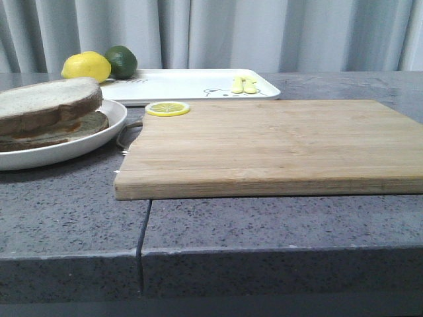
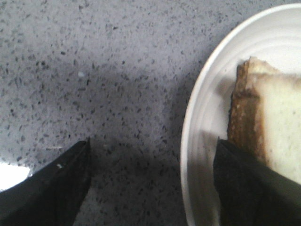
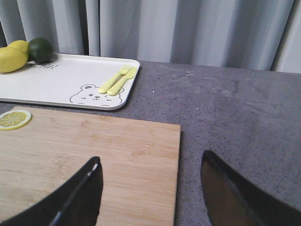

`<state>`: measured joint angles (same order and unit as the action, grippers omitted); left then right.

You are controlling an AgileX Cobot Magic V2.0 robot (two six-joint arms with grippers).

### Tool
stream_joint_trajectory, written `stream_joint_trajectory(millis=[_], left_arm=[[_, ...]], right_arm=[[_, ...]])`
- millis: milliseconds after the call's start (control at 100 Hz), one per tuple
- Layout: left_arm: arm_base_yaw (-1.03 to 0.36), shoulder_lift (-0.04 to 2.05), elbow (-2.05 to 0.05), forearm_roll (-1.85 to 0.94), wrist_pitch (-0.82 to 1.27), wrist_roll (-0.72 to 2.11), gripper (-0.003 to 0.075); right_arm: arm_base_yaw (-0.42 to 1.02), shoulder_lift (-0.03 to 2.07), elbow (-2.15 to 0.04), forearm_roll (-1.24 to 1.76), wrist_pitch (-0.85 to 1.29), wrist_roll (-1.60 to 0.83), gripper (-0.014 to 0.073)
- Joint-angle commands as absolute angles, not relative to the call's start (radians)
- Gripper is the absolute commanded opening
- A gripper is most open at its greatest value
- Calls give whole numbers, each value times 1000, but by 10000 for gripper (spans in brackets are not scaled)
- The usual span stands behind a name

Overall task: Place bread and move sandwich to tray
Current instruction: 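Grip the plate rim with the left gripper and lift the plate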

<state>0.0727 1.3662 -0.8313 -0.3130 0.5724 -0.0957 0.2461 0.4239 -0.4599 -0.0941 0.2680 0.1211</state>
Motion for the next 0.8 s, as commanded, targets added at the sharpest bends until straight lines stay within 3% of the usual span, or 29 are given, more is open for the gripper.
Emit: stream_joint_trajectory(millis=[0, 260, 330, 660, 730, 790], left_arm=[[71, 1364, -856, -330, 544, -105, 503], [71, 1367, -856, -342, 544, -105, 501], [71, 1367, -856, -357, 544, -105, 471], [71, 1367, -856, -454, 540, -105, 55], [71, 1367, -856, -461, 540, -105, -13], [71, 1367, -856, -461, 540, -105, -19]], right_arm=[[240, 428, -487, -107, 195, 121, 461], [240, 428, -487, -107, 195, 121, 461], [240, 428, -487, -107, 195, 121, 461], [240, 428, -487, -107, 195, 121, 461], [240, 428, -487, -107, 195, 121, 461], [240, 428, -487, -107, 195, 121, 461]])
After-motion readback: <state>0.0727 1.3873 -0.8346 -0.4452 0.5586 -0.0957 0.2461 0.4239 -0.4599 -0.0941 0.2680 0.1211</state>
